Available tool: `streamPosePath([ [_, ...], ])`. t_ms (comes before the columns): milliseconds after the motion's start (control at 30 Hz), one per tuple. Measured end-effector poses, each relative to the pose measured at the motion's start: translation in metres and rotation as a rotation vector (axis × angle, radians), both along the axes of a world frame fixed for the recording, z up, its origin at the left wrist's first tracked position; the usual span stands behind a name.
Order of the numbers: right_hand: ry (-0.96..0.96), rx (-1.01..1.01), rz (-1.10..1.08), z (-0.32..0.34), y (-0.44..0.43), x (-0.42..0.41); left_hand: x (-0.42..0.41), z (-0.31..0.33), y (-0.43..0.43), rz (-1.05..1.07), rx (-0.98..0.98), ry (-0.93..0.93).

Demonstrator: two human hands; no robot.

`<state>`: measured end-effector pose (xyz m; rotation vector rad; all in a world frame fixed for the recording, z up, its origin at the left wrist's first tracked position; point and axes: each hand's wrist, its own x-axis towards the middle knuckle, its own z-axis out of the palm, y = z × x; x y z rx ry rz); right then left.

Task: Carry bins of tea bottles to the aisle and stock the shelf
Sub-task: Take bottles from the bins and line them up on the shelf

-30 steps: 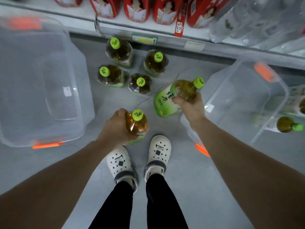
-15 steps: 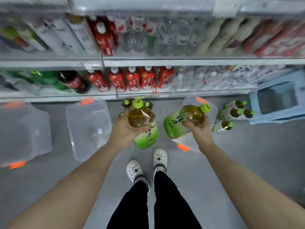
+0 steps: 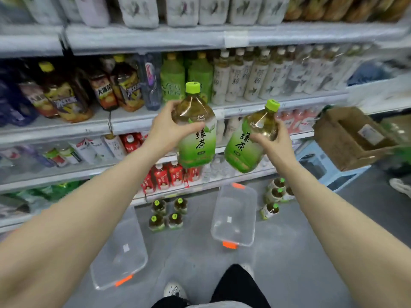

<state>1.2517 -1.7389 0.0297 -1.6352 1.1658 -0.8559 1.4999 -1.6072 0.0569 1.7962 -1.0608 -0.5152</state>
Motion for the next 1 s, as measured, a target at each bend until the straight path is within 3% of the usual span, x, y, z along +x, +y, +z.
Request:
streamPosePath([
  [367,-0.148,-0.256,0.14,0.129,-0.115,-0.067,-0.073,0.138,-0.099,0.009,-0.195,0.041],
  [600,-0.255,-0.391,0.221,0.214,-0.183,-0.077,-0.113,0.214,-0.146,0.042,-0.332,-0.063],
  [733,-0.344,-0.42,0.215,0.262,-0.207,-0.063,-0.111,0.251,-0.159,0.088,-0.38,-0.056],
  [1000,-0.284,-0.583,0.291,0.344,-0.237,-0.027,-0.075,0.306,-0.174,0.172,-0.42,-0.09],
])
